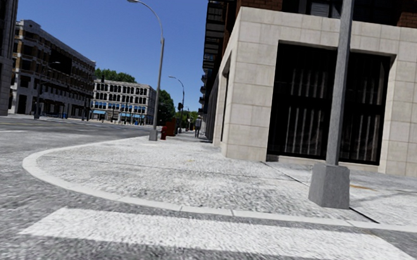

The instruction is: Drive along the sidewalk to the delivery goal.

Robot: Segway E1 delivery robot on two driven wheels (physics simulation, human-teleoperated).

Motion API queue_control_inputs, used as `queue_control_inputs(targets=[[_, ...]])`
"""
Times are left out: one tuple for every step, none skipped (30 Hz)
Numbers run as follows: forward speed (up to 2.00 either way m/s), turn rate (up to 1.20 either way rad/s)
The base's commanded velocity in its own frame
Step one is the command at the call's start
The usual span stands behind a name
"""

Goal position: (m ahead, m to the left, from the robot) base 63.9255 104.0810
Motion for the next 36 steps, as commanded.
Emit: queue_control_inputs(targets=[[2.00,0.24],[2.00,0.26],[2.00,0.27],[2.00,0.27],[2.00,0.27],[2.00,0.33],[2.00,0.37],[2.00,0.38],[2.00,0.38],[2.00,0.38],[2.00,0.33],[2.00,0.22],[2.00,0.19],[2.00,0.00],[2.00,0.00],[2.00,0.00],[2.00,0.00],[2.00,0.00],[2.00,0.00],[2.00,0.00],[1.99,0.00],[1.92,0.00],[1.85,0.00],[1.81,0.00],[1.81,0.00],[1.68,0.00],[1.56,0.00],[1.44,0.00],[1.41,0.00],[1.41,0.00],[1.40,0.00],[1.40,0.00],[1.40,0.00],[1.40,0.00],[1.40,0.00],[1.43,0.00]])
